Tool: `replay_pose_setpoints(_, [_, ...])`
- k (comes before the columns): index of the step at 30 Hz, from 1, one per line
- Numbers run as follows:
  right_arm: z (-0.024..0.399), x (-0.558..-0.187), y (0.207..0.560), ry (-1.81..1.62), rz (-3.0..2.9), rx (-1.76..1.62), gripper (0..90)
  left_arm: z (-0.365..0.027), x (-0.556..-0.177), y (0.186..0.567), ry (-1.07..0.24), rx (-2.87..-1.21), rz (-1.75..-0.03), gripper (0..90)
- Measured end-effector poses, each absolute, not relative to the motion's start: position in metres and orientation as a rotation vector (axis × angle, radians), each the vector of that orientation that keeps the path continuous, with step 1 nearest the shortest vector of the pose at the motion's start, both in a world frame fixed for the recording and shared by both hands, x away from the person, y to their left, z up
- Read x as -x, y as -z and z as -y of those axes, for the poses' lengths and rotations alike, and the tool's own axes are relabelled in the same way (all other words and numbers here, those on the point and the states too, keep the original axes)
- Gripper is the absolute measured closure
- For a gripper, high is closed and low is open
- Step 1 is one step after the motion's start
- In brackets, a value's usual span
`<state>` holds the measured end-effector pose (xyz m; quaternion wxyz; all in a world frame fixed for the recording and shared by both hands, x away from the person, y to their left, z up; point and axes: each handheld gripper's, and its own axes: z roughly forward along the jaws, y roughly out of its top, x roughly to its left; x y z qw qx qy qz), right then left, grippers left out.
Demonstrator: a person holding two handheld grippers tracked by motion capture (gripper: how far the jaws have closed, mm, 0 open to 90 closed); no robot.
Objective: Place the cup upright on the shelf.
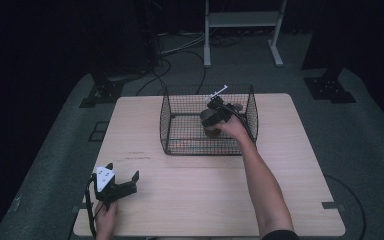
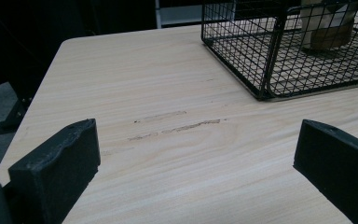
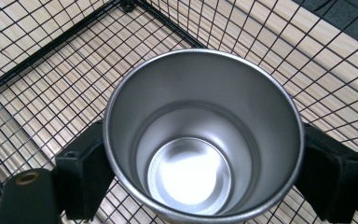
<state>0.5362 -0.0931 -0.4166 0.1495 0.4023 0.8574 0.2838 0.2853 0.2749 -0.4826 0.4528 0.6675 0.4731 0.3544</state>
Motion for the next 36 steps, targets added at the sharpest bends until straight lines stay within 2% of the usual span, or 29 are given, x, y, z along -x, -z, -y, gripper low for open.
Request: replay_pose_setpoints(36, [0.096,-0.529,0.404,-0.84,-2.45,-1.085,9.9,-0.275,-0.285,0.482,-0.876,-1.651,-1.169,0.0])
